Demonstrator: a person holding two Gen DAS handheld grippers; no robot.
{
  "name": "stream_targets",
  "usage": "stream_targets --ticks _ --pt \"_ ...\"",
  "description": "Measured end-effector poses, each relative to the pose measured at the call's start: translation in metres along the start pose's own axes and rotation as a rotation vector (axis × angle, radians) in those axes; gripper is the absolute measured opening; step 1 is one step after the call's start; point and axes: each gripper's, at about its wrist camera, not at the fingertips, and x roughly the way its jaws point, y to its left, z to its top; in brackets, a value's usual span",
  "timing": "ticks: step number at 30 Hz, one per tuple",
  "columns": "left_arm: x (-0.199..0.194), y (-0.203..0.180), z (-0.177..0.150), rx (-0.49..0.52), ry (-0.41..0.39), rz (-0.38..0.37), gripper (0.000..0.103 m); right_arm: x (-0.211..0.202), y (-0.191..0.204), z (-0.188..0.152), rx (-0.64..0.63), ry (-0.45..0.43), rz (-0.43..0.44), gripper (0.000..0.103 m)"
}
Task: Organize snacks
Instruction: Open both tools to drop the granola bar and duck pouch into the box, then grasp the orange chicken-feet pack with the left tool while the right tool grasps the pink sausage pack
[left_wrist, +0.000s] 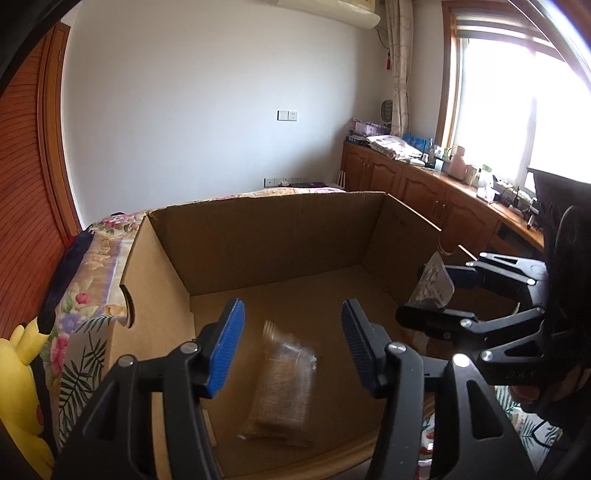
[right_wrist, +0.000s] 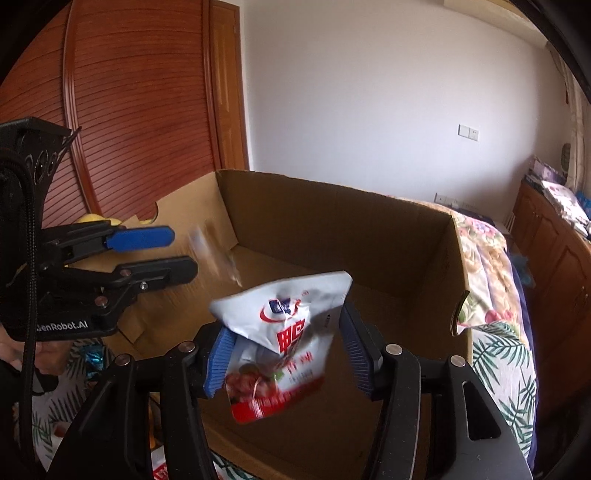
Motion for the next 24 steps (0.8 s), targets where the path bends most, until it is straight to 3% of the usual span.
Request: stream_targets --ticks 11,17,24 --pt "-0.032 -0.008 -0.007 0.026 -0.015 0.023 0.061 -0.022 -0.002 0.003 0.025 -0.037 -0.028 0.075" --pt "-0.063 -0.012 -0.014 0.027 -0.025 0.024 0.063 -0.047 0.001 0.002 0.032 -0.052 -0.031 0.076" --pt "-0.096 -0.019 -0.037 0.032 -0.019 0.020 0.070 -0.086 0.014 -0.023 0.042 -0.053 -0.018 0.076"
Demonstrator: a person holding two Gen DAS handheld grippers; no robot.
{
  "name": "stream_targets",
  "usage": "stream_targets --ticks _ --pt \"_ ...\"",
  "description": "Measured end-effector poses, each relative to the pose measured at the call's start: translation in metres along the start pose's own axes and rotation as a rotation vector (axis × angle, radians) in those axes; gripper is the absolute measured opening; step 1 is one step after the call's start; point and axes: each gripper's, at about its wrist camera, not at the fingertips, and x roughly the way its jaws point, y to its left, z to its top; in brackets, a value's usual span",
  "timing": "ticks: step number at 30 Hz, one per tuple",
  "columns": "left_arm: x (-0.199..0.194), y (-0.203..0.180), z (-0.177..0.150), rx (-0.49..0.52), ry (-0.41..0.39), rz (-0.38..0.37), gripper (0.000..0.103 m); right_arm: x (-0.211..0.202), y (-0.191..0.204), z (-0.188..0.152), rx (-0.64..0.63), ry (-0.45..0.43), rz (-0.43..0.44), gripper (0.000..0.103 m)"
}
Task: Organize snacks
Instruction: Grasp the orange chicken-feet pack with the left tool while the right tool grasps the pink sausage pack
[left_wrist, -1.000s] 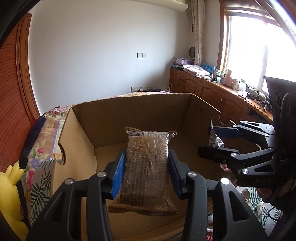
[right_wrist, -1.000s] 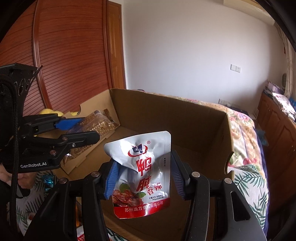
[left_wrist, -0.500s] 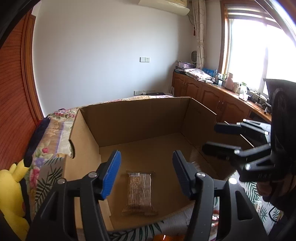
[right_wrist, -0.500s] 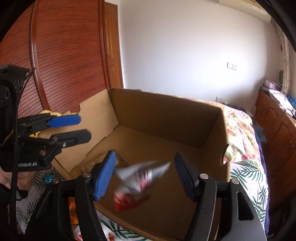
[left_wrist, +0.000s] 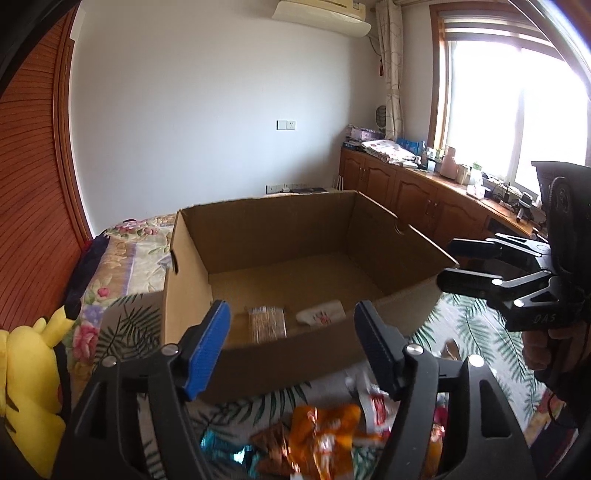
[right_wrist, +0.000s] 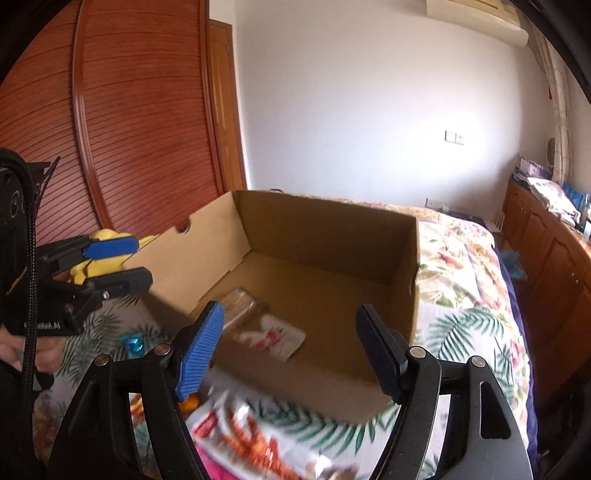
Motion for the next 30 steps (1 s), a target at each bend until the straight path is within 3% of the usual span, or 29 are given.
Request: stream_targets --ticks 12,23,30 --pt "-0.017 -0.015 -0.062 -0.021 0.105 -0.016 0.070 -0.021 0.001 -0.057 0.056 0.043 0.000 0.076" --pt "-0.002 -0.017 -0.105 -0.057 0.209 -0.016 0.070 -0.008 -0.004 -0.096 0.093 0.092 -0.001 0.076" --pt "0.006 -0.021 -0.123 -0.079 0.258 -0.028 0.070 -0.014 0.011 -0.115 0.145 0.100 0.041 0.076"
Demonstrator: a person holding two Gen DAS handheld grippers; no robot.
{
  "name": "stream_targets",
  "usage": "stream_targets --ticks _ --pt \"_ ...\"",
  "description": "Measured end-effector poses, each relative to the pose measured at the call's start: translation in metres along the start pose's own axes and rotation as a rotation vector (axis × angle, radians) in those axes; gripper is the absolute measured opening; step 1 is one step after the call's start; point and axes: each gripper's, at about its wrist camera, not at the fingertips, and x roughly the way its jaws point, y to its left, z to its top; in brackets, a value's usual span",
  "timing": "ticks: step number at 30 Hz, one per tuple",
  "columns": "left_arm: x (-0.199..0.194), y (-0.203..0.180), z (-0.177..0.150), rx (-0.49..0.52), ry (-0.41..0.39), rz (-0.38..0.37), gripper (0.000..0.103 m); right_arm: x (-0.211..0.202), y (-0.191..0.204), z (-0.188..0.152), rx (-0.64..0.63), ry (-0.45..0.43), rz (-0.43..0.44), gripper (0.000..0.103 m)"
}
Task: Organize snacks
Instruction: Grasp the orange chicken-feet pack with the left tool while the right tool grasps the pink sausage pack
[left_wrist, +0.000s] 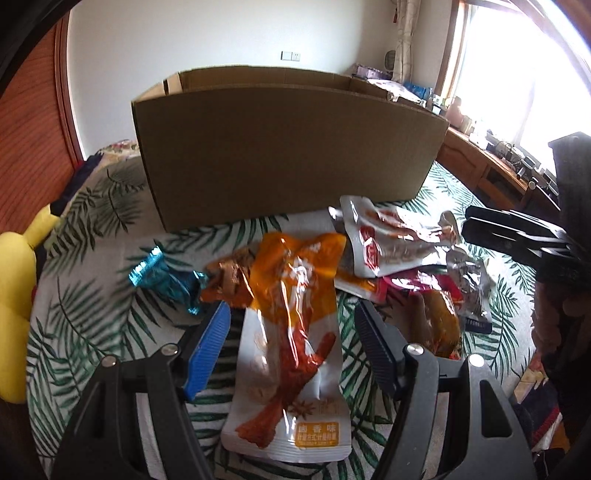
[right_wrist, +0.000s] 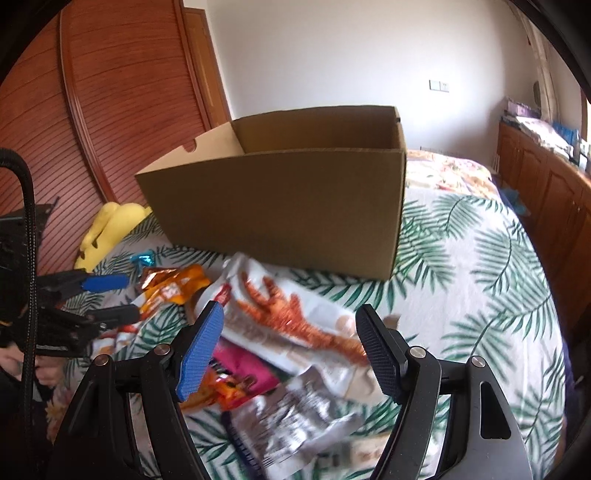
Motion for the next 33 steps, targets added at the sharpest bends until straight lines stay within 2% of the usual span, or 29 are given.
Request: stream_targets --ticks 10,14,16,33 --pt "0.015 0.001 -0.011 -0.022 0.046 0.012 0.070 -0.007 0.039 -0.021 0.004 -0.025 0.019 0.076" --pt "0.014 -0.001 -0.013 -0.013 0.039 0.018 0.068 -0.007 0.046 -0.028 0.020 -0.034 0.016 0.076" --pt "0.013 -0.002 -0.014 -0.006 0.034 0.031 0.058 -0.008 0.049 -0.031 0.023 -0.037 0.009 0.076" --pt "-0.017 0.002 -0.032 -0.013 -0.027 0.030 0.052 0.003 0.062 -0.054 0.103 0.010 0.022 0.076"
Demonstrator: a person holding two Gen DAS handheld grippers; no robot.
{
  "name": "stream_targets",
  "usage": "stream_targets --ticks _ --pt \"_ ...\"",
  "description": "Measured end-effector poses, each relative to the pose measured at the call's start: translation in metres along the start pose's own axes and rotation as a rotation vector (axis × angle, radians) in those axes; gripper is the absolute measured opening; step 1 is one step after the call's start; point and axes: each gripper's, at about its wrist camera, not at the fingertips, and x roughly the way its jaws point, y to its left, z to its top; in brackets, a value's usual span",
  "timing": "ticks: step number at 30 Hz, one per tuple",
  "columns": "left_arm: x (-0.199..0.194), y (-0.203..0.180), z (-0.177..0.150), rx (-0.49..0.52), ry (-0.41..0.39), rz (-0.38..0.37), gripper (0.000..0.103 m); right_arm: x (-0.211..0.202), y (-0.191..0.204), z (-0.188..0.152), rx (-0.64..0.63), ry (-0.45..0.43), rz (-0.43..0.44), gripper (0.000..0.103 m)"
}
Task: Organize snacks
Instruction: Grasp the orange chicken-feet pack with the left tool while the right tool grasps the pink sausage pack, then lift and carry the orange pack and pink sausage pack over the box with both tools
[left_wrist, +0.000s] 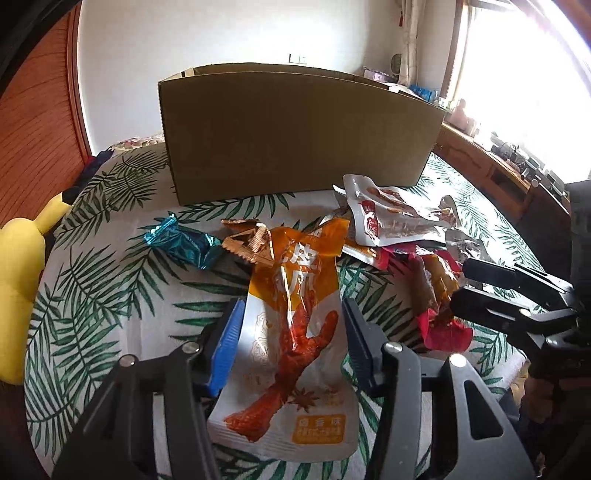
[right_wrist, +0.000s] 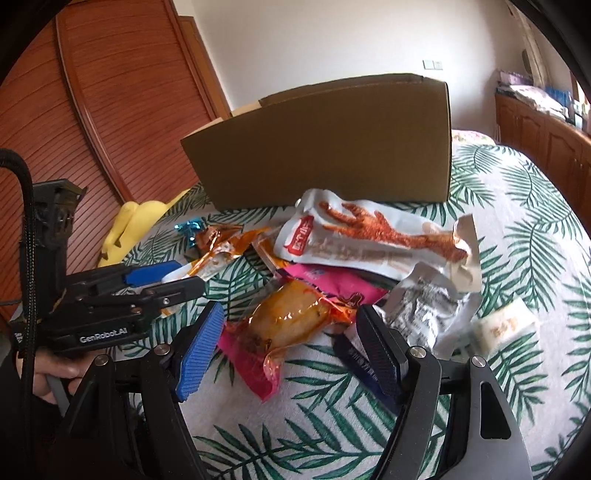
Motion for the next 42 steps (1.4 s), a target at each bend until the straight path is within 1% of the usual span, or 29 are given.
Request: stream_targets --ticks 3,6,11,17,23,25,28,29,30,31,33,37,42 --pt "-0.002 0.001 -0.004 -0.003 0.006 0.004 0.053 -0.001 -0.001 0.000 0.022 0.005 0.014 0.076" --pt "-0.003 0.002 -0.006 -0.008 0.018 0.006 0.055 -0.003 0.001 -0.002 0.024 0.012 -0.008 0.076" --pt "0.000 0.003 -0.004 -0.026 0.045 -0.008 0.058 -0.003 0.005 -0.002 0.036 0.026 0.006 0.076" --pt "0.006 0.002 0.010 -0.013 0.069 -0.019 0.061 0.013 0.005 0.010 0.063 0.044 0.017 0.076" --pt "0.017 0.000 0.018 -0.004 0.101 -0.008 0.063 0.030 0.008 0.011 0.040 0.073 -0.021 0.075" --pt "0.021 -0.002 0.018 0.004 0.113 0.001 0.063 0.030 0.011 0.010 0.016 0.070 -0.046 0.072" --pt "0.027 -0.005 0.016 0.014 0.129 0.009 0.063 0.030 0.012 0.008 -0.005 0.069 -0.075 0.062" --pt "0.027 -0.006 0.016 0.019 0.124 0.014 0.063 0.031 0.013 0.008 -0.012 0.066 -0.087 0.055" --pt "0.027 -0.006 0.015 0.025 0.123 0.021 0.063 0.030 0.011 0.007 -0.011 0.065 -0.078 0.049" --pt "0.027 -0.007 0.015 0.030 0.120 0.024 0.063 0.029 0.011 0.007 -0.009 0.069 -0.067 0.046" --pt "0.024 -0.007 0.013 0.035 0.111 0.019 0.051 0.026 0.012 0.005 -0.016 0.060 -0.082 0.043" --pt "0.018 -0.011 0.009 0.059 0.087 0.035 0.048 0.022 0.014 0.000 -0.026 0.045 -0.083 0.042" --pt "0.006 -0.010 0.004 0.038 0.059 0.020 0.047 0.016 0.016 -0.007 -0.027 0.026 -0.074 0.042"
